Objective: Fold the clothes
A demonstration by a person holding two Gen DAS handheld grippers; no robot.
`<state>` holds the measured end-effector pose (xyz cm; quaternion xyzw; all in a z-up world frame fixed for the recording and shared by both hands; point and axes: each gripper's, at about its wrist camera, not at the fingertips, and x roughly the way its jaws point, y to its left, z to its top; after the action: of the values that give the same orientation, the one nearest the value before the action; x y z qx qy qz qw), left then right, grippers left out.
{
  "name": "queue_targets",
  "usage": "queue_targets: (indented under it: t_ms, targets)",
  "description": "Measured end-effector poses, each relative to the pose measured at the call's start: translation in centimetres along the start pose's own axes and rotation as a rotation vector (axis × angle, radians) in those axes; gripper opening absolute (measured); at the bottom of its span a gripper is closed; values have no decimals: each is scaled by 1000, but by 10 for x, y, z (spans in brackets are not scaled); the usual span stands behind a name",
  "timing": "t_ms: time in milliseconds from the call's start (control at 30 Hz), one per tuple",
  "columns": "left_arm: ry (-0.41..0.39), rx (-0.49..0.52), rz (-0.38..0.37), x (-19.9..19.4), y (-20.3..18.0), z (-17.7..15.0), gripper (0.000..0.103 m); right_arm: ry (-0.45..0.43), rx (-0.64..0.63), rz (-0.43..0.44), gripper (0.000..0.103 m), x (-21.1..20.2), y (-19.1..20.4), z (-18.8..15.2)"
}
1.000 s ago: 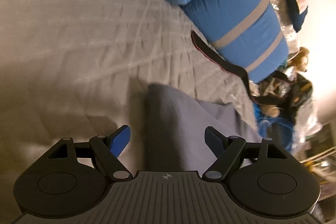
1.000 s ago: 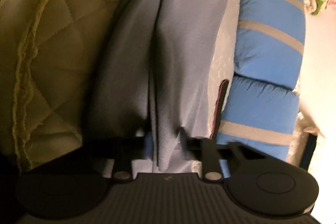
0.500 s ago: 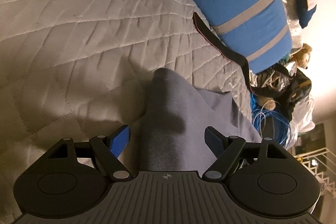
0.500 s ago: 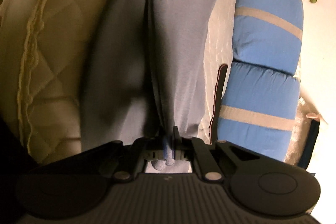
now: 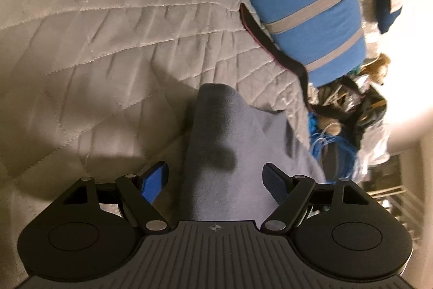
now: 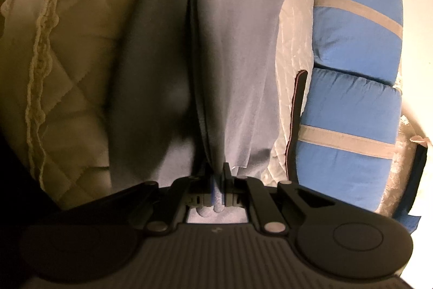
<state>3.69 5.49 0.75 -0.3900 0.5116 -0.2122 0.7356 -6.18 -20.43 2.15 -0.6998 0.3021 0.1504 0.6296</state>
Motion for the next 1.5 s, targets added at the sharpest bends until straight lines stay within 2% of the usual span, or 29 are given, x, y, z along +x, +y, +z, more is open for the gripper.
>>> queue_targets:
  t_ms: [67,133,200,233,267,333,367,433,467,533,567,600,667,767,1033,1267,1400,1500]
  targets:
    - [3,-17,-23,2,5,0,58,-5,17,-7,4,-1,1,2]
    - [11,-18,-30,4,7,0,53,-8,29,-13,5,-1,2,3]
    - [27,-24,-33,7,9,-1,40,-13,37,-13,6,-3,5,5]
    - [30,-27,-12,9,10,-2,27,-15,38,-11,6,-4,7,6]
    - [33,-30,5,11,12,-2,20,-18,39,-9,7,-4,9,7]
    - [42,-44,8,11,13,-1,16,-20,39,-11,8,-5,11,8]
    - [48,-34,9,10,12,1,14,-24,43,-11,12,-7,12,9]
    - [44,-6,23,8,8,3,13,-32,54,-10,19,-10,14,11]
    - [41,-1,29,7,7,4,12,-37,62,-16,27,-12,15,13]
    - [33,21,61,6,4,5,12,-42,78,-30,32,-14,18,16]
    - [28,31,68,4,2,5,12,-44,87,-39,41,-15,19,17]
    - [24,42,76,3,1,5,12,-45,94,-53,45,-16,20,18]
    - [15,66,92,1,-3,5,12,-43,110,-110,70,-20,22,19]
    - [11,81,100,-4,-4,4,12,-49,148,-147,81,-28,22,20]
    - [-13,36,108,-37,15,14,11,-63,167,-183,88,-39,26,22]
    - [-52,33,170,-86,30,24,11,-110,187,-208,93,-44,24,26]
    - [-92,49,274,-124,25,32,11,-168,275,-213,96,-53,15,31]
    - [-136,62,395,-157,10,39,11,-223,373,-212,99,-63,7,37]
